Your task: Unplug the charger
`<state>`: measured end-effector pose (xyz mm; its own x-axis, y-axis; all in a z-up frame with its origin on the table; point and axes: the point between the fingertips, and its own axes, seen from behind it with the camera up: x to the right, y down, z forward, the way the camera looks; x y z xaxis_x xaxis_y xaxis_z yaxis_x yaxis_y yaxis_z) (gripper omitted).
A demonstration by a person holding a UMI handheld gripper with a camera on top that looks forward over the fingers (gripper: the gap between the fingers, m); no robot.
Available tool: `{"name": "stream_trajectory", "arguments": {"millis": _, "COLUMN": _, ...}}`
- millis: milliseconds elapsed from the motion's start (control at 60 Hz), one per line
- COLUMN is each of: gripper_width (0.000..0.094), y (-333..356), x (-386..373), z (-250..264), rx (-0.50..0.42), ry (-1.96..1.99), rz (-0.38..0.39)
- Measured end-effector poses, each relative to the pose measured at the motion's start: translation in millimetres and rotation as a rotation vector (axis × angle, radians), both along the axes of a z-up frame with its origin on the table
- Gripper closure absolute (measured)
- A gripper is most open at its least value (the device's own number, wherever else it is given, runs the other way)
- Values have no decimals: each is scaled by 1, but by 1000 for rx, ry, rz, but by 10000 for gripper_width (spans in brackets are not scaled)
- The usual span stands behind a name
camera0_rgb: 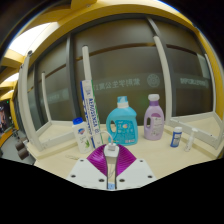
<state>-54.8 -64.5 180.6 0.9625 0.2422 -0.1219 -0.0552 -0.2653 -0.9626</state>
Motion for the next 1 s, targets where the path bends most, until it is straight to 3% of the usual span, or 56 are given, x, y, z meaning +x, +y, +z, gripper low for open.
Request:
{"name": "stream_trajectory", "arguments": {"millis": 50, "gripper_width": 854, "y": 11, "x": 27, "z": 18, "rx": 32, "ry": 30, "rz": -20}}
{"name": "stream_trajectory", "arguments": {"millis": 150, "gripper_width": 855, "y": 19, "x": 80, "z": 7, "rx": -12, "ry": -3, "rz": -64}}
{"name": "stream_trajectory", "arguments": {"millis": 200, "gripper_width": 855, "y": 20, "x": 108, "z": -25, "rx": -40, "ry": -39, "rz": -75}}
{"name": "stream_trajectory", "arguments": {"millis": 350, "gripper_width": 821, "y": 1, "x": 159, "z": -134, "rx": -264, "ry": -123, "rz": -98}}
{"name": "stream_trajectory", "arguments": {"millis": 483, "gripper_width": 747, "y": -19, "x": 166, "z": -177, "rx": -363, "ry": -141, "rz": -73}}
{"name": "stream_trajectory", "arguments": {"millis": 550, "gripper_width": 658, "y": -26, "x": 169, "z": -180, "rx": -375, "ry": -149, "rz": -75}}
{"name": "stream_trajectory", "arguments": {"millis": 700, "gripper_width": 66, "y": -58, "x": 175, "z": -171, "rx": -401, "ry": -194, "rz": -79}}
{"name": "stream_trajectory", "arguments": {"millis": 733, "gripper_width": 101, "y": -68, "x": 178, "z": -164, "rx": -397, "ry": -212, "rz": -87}}
{"name": "stream_trajectory", "arguments": {"millis": 1000, "gripper_width": 80, "y": -196, "x": 162, "z": -61, "rx": -325, "ry": -236, "rz": -116}}
